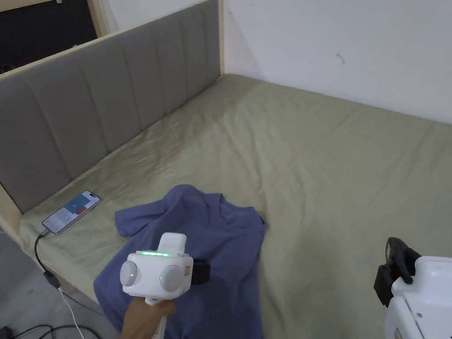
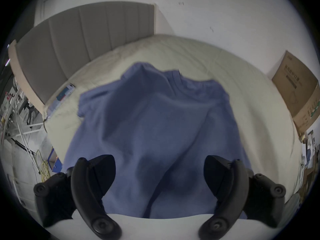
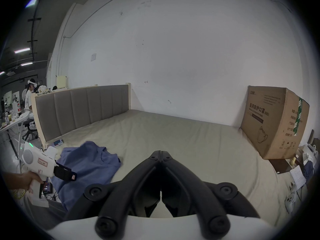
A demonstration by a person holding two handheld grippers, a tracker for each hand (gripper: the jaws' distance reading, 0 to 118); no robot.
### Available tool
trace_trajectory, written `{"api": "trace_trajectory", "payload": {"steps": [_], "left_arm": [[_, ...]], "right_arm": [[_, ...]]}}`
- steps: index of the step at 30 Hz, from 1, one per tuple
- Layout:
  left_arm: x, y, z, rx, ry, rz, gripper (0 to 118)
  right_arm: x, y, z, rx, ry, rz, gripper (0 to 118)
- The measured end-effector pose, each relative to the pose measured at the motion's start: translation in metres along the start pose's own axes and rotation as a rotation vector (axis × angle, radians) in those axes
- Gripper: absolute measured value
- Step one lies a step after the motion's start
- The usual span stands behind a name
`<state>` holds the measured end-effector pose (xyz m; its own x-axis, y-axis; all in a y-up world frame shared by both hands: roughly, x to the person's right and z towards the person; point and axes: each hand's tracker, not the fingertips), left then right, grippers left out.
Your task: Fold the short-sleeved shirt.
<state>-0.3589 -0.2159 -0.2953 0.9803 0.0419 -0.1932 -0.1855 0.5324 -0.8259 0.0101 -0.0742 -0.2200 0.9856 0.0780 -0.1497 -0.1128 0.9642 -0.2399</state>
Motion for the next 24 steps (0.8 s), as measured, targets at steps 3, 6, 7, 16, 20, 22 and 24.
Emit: {"api": "trace_trajectory", "payload": {"steps": [3, 6, 7, 16, 20, 22, 24], "left_arm": [[0.012, -0.007, -0.022, -0.084, -0.003, -0.054, 80], [0.016, -0.009, -0.013, -0.033, 0.012, -0.069, 41], [0.015, -0.008, -0.01, -0.027, 0.0, -0.071, 18], [0.005, 0.014, 0.07, 0.134, -0.186, -0.003, 6], [0.03, 0.036, 0.124, 0.249, -0.281, -0.022, 6], [0.05, 0.052, 0.151, 0.308, -0.319, -0.052, 6], [0.072, 0.069, 0.176, 0.359, -0.351, -0.093, 6]], "right_arm": [[0.007, -0.005, -0.003, -0.022, -0.017, 0.001, 0], [0.012, -0.008, -0.004, -0.034, -0.029, 0.001, 0], [0.013, -0.009, -0.004, -0.035, -0.032, -0.001, 0], [0.029, -0.003, 0.013, 0.0, -0.039, -0.039, 0], [0.042, 0.001, 0.029, 0.028, -0.052, -0.057, 0], [0.051, 0.003, 0.039, 0.045, -0.065, -0.064, 0], [0.061, 0.004, 0.049, 0.058, -0.077, -0.07, 0]]}}
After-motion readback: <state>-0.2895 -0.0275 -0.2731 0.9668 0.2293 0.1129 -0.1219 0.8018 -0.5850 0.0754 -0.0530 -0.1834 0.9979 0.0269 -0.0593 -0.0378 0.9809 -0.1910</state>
